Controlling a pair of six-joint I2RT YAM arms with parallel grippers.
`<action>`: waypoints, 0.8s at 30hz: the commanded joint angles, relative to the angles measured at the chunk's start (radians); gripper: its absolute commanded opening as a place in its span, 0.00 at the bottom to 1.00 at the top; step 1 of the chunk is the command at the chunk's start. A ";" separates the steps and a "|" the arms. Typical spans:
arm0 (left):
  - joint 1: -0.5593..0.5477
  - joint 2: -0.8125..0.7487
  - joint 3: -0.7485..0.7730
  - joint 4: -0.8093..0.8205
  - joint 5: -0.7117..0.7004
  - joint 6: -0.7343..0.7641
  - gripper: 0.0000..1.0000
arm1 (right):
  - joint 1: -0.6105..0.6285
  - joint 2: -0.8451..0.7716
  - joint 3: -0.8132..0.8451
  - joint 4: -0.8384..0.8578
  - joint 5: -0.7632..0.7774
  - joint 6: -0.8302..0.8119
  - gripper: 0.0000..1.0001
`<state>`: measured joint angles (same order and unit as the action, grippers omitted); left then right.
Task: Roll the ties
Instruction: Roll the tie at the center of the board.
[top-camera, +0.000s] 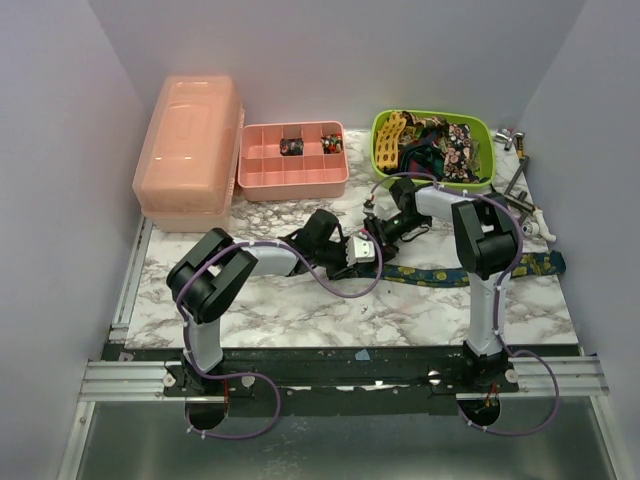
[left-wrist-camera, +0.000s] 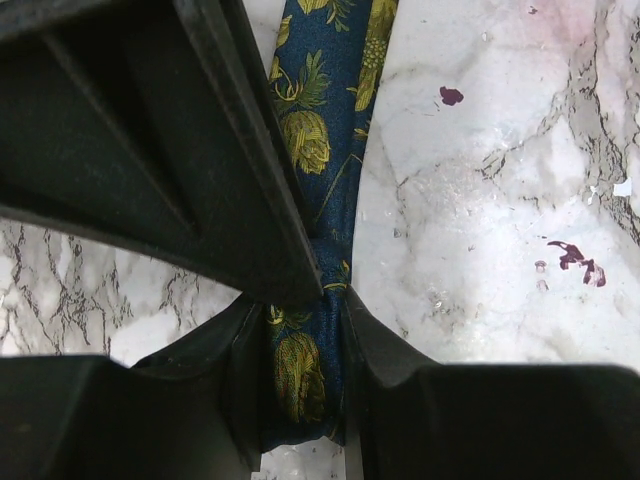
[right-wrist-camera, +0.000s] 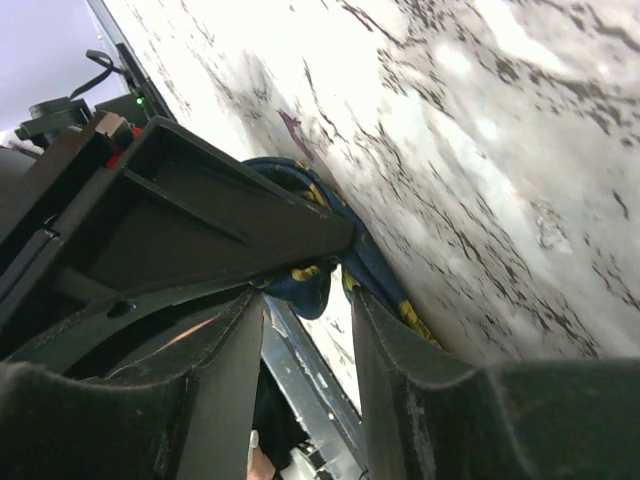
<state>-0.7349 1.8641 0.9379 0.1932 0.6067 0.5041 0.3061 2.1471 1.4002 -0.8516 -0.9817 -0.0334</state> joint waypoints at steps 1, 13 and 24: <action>-0.012 0.040 -0.025 -0.129 -0.025 0.049 0.24 | 0.018 0.017 -0.003 0.064 -0.031 0.026 0.38; 0.064 -0.061 -0.158 0.224 0.093 -0.156 0.79 | 0.017 0.016 -0.105 0.071 0.206 -0.025 0.01; 0.063 -0.065 -0.269 0.508 0.176 -0.182 0.84 | 0.017 -0.099 -0.315 0.367 0.303 0.104 0.00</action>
<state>-0.6643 1.7916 0.6876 0.5549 0.6991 0.3370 0.3199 2.0243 1.1473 -0.6571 -0.8753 0.0521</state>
